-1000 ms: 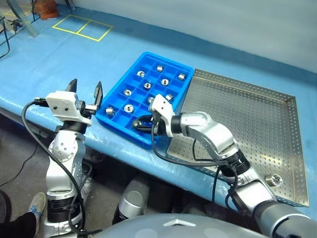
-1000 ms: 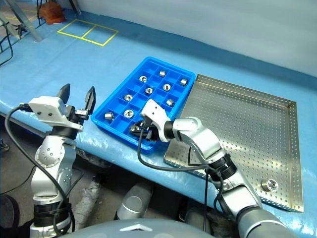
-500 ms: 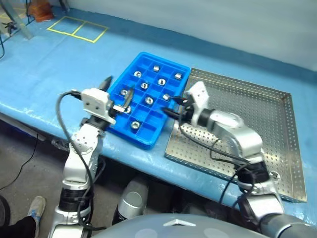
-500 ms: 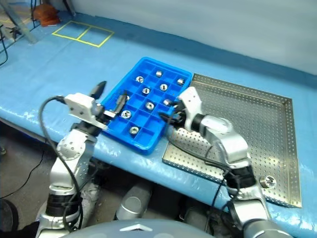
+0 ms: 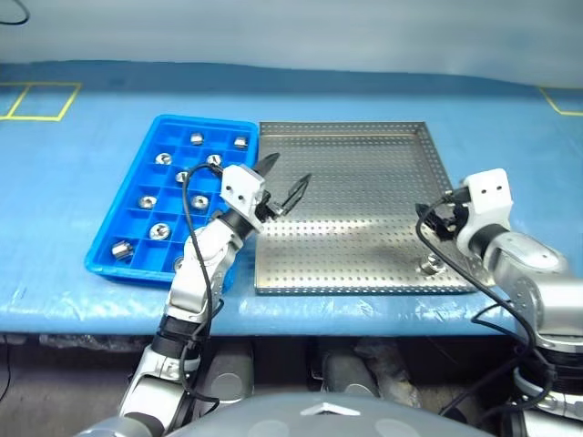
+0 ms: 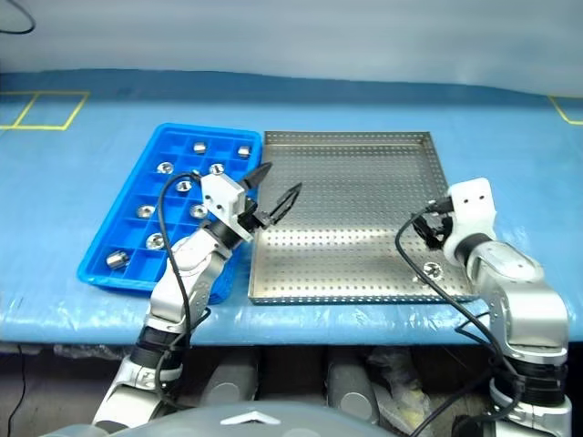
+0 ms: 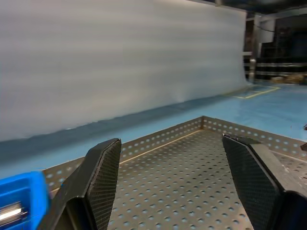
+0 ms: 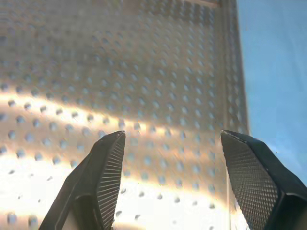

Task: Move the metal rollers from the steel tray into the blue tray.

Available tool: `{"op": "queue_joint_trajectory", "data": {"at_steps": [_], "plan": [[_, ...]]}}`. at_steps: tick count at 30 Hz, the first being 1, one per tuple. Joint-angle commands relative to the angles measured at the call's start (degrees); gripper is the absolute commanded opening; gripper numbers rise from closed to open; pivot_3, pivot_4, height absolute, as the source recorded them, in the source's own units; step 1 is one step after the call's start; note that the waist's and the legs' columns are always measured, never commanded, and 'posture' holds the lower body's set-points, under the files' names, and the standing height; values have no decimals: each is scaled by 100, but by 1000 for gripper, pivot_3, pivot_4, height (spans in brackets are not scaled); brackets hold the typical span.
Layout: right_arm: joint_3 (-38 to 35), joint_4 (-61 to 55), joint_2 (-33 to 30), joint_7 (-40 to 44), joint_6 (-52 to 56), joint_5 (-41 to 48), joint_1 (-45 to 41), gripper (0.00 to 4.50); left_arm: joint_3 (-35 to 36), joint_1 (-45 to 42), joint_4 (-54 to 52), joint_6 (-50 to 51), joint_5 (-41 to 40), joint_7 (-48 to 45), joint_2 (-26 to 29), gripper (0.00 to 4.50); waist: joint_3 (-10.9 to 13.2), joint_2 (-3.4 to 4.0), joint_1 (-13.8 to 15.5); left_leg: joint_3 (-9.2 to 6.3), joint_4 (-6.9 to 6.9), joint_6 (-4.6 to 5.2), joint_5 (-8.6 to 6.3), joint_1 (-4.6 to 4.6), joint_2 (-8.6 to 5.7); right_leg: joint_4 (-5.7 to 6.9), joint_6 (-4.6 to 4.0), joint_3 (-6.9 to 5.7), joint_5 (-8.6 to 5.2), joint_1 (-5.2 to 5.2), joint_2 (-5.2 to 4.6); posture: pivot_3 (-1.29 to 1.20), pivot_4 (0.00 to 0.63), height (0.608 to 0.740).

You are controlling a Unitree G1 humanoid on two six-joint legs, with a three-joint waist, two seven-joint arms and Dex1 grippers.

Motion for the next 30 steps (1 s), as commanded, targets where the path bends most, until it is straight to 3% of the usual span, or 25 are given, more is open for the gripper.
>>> {"op": "queue_joint_trajectory", "data": {"at_steps": [1,7,14,17,20,26,30], "plan": [[-116,-355,-264,295,614,383,46,3326,-78,-133,24,-321,0,-303,27,3675,1,0,-155,8,-1,4,1,5,0,2,1,10,0,2,1,-53,150,740],[157,19,-267,420,1137,683,-175,3326,-73,-120,20,-377,-25,-497,44,3675,3,-4,-363,45,4,40,19,20,-28,3,37,86,20,2,5,-42,150,740],[1281,1195,-608,480,783,247,-463,3326,160,-21,-41,-367,-149,-344,-16,3675,4,-9,-371,64,13,86,48,22,-85,-11,88,190,50,4,4,-7,150,740],[1491,1346,-695,687,499,241,-661,2737,277,-11,-122,-365,-62,-250,64,3675,-3,-41,-338,63,17,90,50,22,-93,-20,103,198,57,5,0,24,150,740],[1550,1182,-657,802,237,258,-885,1769,440,29,-252,-346,-100,-162,132,3675,-2,-45,-337,66,19,90,50,21,-93,-21,106,204,60,5,0,55,150,740],[1617,911,9,794,-990,182,-1628,1702,1173,166,-662,-538,-401,359,36,3675,15,-42,-305,67,12,97,54,19,-91,-13,114,206,64,-6,5,150,150,740],[1761,1014,629,903,-1656,284,-2312,1702,1403,419,-1031,-237,-179,638,310,3675,18,-41,-156,61,5,100,56,19,-90,-11,130,203,74,-10,6,221,150,740]]}}
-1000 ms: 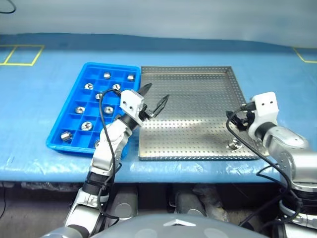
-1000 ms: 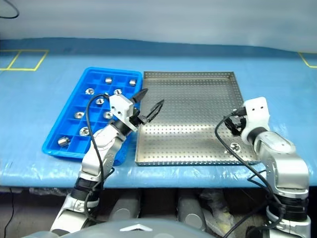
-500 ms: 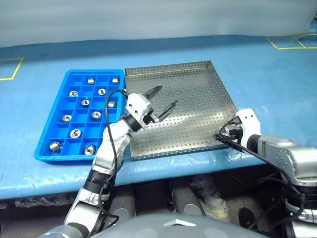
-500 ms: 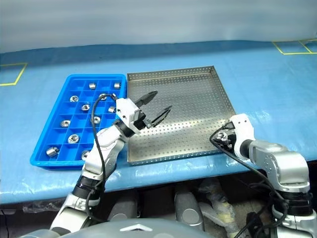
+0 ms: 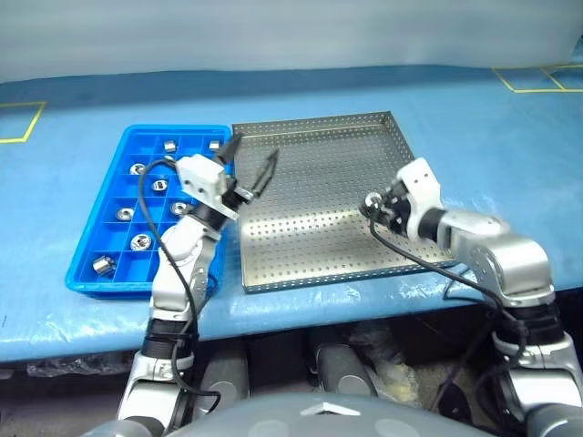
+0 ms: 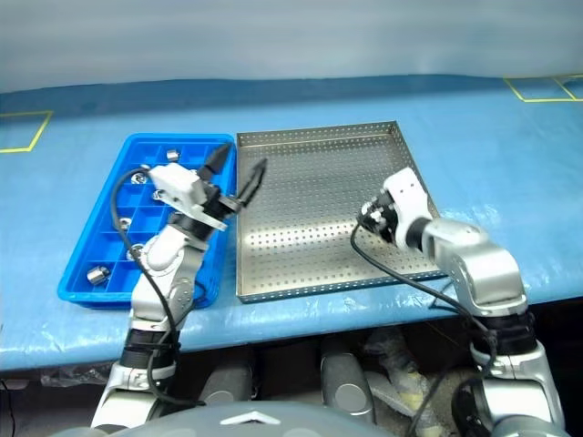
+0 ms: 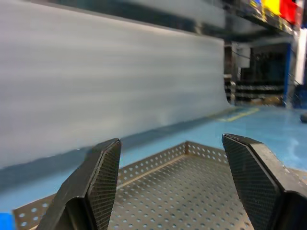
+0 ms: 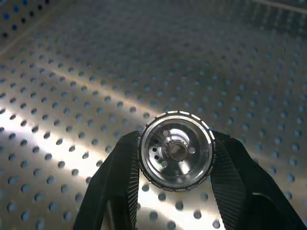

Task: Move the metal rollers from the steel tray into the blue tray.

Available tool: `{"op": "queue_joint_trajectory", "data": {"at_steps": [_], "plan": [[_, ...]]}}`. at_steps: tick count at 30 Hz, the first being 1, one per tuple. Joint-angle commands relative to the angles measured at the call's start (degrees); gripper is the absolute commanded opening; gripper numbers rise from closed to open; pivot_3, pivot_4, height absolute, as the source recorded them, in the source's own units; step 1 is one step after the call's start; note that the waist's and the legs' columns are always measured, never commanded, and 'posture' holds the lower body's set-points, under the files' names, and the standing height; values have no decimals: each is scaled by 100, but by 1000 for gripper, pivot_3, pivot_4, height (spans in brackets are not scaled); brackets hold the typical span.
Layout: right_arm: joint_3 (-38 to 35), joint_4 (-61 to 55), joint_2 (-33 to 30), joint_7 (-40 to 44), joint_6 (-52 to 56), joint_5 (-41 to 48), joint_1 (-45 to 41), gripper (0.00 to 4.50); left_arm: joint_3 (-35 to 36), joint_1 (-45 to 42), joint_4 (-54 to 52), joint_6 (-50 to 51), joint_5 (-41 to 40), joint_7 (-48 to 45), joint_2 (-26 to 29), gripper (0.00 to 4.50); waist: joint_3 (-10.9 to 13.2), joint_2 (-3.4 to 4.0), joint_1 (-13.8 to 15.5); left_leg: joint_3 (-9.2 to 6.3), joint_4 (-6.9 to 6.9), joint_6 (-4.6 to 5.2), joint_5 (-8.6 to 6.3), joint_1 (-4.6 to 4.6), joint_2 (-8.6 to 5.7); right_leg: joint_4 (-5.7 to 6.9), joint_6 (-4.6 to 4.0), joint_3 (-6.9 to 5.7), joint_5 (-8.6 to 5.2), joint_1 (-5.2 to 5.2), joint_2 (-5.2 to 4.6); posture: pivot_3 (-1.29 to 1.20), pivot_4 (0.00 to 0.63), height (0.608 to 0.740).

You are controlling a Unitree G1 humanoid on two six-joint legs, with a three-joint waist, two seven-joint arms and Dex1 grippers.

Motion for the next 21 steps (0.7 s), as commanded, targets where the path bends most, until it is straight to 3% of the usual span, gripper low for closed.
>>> {"op": "queue_joint_trajectory", "data": {"at_steps": [1,5,11,21], "plan": [[162,-117,419,161,-674,80,-535,1702,168,273,-548,150,218,202,281,3675,1,-1,115,-2,-3,0,0,0,0,-1,0,-3,0,-1,0,241,150,740],[699,161,676,521,-982,-42,-879,1702,368,759,-982,285,328,227,688,3675,1,-1,383,-10,-13,1,-1,-6,0,-4,-12,-15,-8,-4,-4,315,150,740],[1676,466,530,1615,-1572,-316,-1113,1702,848,1435,-1614,643,305,308,1177,3675,7,2,780,-11,-24,9,-7,-12,-1,-10,-16,-23,-21,-11,-12,386,150,740],[2125,871,809,2047,-1896,-631,-1244,1702,1015,1800,-2022,968,360,343,1410,3675,10,2,1111,-16,-19,8,-6,-9,1,-3,-48,-33,-42,-10,-9,418,150,740]]}}
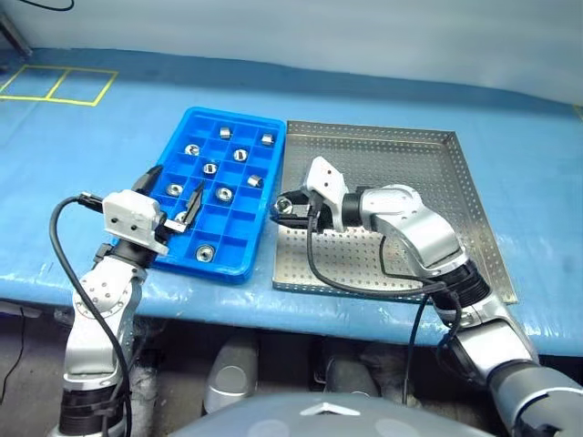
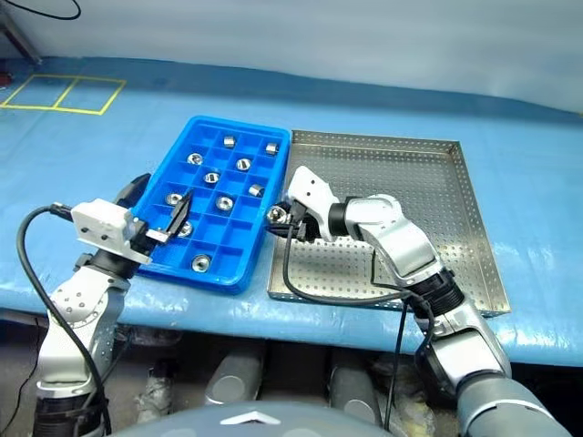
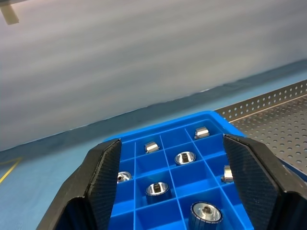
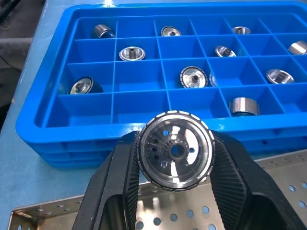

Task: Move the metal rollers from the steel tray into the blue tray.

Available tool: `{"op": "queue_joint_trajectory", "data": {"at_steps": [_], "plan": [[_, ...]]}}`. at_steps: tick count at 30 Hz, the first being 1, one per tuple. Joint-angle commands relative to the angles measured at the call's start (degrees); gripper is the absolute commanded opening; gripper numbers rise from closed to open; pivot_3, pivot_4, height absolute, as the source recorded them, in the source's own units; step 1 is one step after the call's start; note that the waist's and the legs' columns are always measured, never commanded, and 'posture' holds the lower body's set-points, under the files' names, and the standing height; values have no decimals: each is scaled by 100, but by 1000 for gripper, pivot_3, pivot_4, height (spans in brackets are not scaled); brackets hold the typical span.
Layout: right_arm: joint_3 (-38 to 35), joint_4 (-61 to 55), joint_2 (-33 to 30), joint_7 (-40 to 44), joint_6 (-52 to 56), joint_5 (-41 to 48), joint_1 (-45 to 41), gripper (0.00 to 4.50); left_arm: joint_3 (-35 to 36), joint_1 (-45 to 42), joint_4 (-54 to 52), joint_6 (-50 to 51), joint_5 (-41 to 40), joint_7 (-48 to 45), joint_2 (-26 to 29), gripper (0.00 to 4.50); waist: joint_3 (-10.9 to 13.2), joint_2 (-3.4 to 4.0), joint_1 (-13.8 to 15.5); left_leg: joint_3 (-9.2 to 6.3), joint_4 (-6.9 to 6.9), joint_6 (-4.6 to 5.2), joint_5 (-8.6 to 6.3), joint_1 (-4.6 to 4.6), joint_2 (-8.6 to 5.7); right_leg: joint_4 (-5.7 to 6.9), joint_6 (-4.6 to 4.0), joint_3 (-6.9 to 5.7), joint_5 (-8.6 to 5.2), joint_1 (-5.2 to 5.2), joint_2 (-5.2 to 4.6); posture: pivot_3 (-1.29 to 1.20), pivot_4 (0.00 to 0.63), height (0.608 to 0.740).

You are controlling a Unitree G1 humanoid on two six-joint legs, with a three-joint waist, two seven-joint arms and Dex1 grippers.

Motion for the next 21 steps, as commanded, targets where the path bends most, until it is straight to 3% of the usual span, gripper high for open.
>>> {"op": "queue_joint_trajectory", "data": {"at_steps": [1,12,21], "plan": [[5,-86,135,49,-118,-54,-189,1702,101,-49,-274,17,-14,13,78,3675,0,0,10,-1,0,0,0,0,0,1,0,-1,0,0,0,415,150,740],[-24,295,883,-615,-73,-394,-354,1702,8,-206,-151,57,39,-37,88,3675,2,3,-7,-1,-3,-1,0,0,1,0,-1,-2,0,-1,1,397,150,740],[102,546,1197,-702,28,-488,-355,1702,480,-245,-48,301,515,854,-106,3675,2,3,-4,-3,-11,-2,0,0,1,-1,-1,-4,0,-2,1,431,150,740]]}}
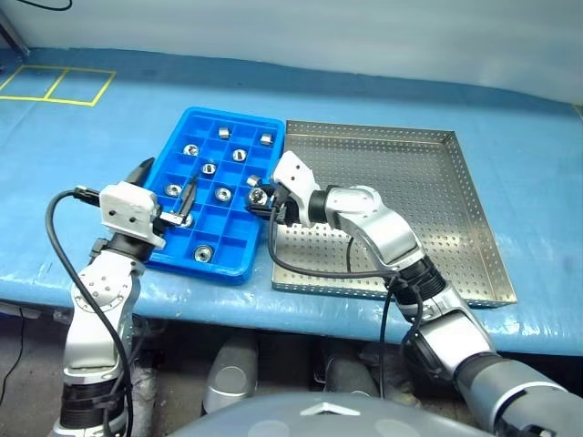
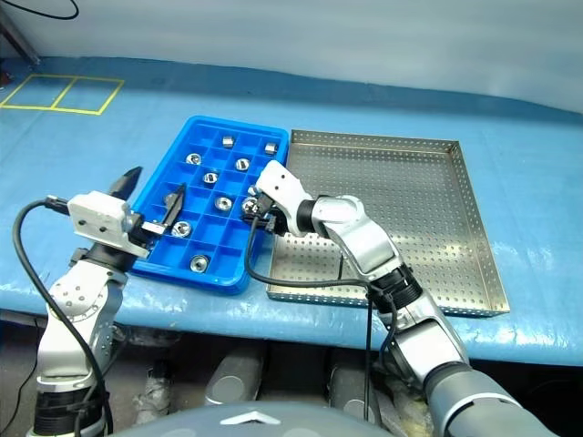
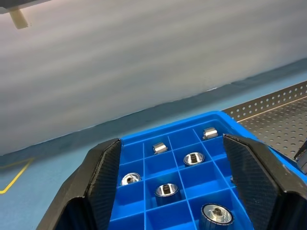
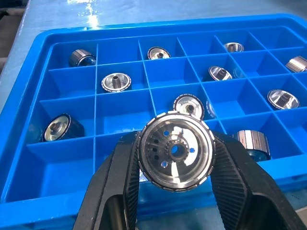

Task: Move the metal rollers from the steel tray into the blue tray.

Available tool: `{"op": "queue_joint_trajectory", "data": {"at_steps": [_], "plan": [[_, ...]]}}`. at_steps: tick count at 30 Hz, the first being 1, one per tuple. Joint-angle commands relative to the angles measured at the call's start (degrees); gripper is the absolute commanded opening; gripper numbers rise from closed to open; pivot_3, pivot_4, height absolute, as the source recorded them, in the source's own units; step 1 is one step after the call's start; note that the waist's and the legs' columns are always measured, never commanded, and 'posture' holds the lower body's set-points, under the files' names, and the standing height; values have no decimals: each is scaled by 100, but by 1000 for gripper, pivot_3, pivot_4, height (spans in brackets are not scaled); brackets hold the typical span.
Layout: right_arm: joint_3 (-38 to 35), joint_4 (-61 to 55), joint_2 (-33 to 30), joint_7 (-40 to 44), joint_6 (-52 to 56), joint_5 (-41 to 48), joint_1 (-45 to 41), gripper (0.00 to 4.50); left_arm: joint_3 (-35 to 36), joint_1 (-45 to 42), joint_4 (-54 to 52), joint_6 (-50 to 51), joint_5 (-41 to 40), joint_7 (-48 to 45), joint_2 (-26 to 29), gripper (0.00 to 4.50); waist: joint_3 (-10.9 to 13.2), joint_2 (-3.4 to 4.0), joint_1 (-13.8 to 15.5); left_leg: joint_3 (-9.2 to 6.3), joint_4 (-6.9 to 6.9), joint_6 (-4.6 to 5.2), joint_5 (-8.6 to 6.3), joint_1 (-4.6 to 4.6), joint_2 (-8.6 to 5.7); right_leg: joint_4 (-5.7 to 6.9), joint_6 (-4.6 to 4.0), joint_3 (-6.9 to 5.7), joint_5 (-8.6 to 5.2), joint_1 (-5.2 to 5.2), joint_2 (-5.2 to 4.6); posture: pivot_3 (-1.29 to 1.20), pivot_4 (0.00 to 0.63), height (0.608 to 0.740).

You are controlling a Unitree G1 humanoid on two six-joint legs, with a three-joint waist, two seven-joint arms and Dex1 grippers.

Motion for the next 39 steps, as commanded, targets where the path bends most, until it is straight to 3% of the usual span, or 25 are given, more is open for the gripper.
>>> {"op": "queue_joint_trajectory", "data": {"at_steps": [1,6,18,25,31,35,39], "plan": [[57,-117,24,148,16,16,-42,1702,283,-15,-121,104,120,321,-69,3675,0,0,5,-1,-1,0,0,0,0,0,1,-1,1,0,0,439,150,740],[113,-191,5,435,82,123,5,1702,287,113,-191,136,120,350,-108,3675,0,0,61,-2,-3,0,0,0,0,0,1,-3,0,-1,0,452,150,740],[127,81,335,122,215,-55,46,1702,323,134,-183,137,115,385,-142,3675,1,1,266,-2,-7,-3,1,0,1,-1,-9,-5,-6,-5,0,455,150,740],[-71,170,241,-102,260,-185,120,3887,250,8,-26,68,151,400,-167,3675,1,2,285,-2,-8,-8,3,0,1,-1,-10,-6,-8,-5,0,401,150,740],[-962,-694,126,-637,-432,-10,841,3887,-637,-788,814,-79,73,-153,-306,3675,1,2,256,-5,-7,-20,9,-4,-5,-7,-7,-6,-7,0,-3,261,150,740],[-1366,-1251,-268,-757,-251,55,1558,3887,-1385,-1253,1459,-203,56,-855,-319,3675,1,1,-24,1,-7,-20,9,-11,-9,-27,7,3,2,2,-6,163,150,740],[-1821,-1732,-308,-1042,-151,285,2115,3887,-1652,-1505,1718,-287,-363,-1382,-561,3675,2,2,-449,4,-8,-13,5,-16,-4,-37,14,7,8,2,-4,85,150,740]]}}
